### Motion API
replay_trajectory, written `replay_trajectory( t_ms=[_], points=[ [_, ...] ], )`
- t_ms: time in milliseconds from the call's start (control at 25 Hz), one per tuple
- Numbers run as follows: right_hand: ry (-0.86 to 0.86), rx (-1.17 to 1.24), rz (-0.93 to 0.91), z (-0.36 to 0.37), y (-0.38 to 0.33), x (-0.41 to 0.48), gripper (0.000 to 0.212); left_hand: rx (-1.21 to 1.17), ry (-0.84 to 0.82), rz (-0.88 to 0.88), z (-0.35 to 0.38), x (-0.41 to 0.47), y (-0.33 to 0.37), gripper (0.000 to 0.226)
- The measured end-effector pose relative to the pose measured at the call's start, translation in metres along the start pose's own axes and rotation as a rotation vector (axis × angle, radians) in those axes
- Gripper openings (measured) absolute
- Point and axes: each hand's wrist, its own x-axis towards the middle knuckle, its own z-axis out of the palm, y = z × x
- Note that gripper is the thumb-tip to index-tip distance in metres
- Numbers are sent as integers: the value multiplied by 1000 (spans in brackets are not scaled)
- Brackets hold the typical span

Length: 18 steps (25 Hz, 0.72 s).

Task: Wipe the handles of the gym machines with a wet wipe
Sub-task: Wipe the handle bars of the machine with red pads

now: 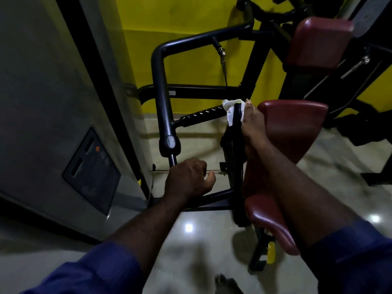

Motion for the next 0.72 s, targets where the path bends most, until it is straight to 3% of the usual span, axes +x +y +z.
replay_trajectory(
  t_ms=[40,120,200,320,400,520,720],
  points=[
    [-25,57,68,0,-2,4,43,-3,-5,-9,0,1,-1,37],
    [-146,469,328,-2,-9,7,35,-17,-1,-27,2,2,-1,36],
    [-176,729,403,1,-7,3,35,-16,7,-40,3,2,0,35],
    [-65,431,275,-4,20,-30,43,-9,35,-56,10,3,-4,37],
    [-111,284,167,-16,45,-63,47,-12,56,-67,13,3,-6,39],
    [-244,276,128,-17,49,-51,55,8,87,-87,15,2,-4,37],
    [-379,234,-10,0,-4,18,61,43,79,-124,11,1,3,34]
  ],
)
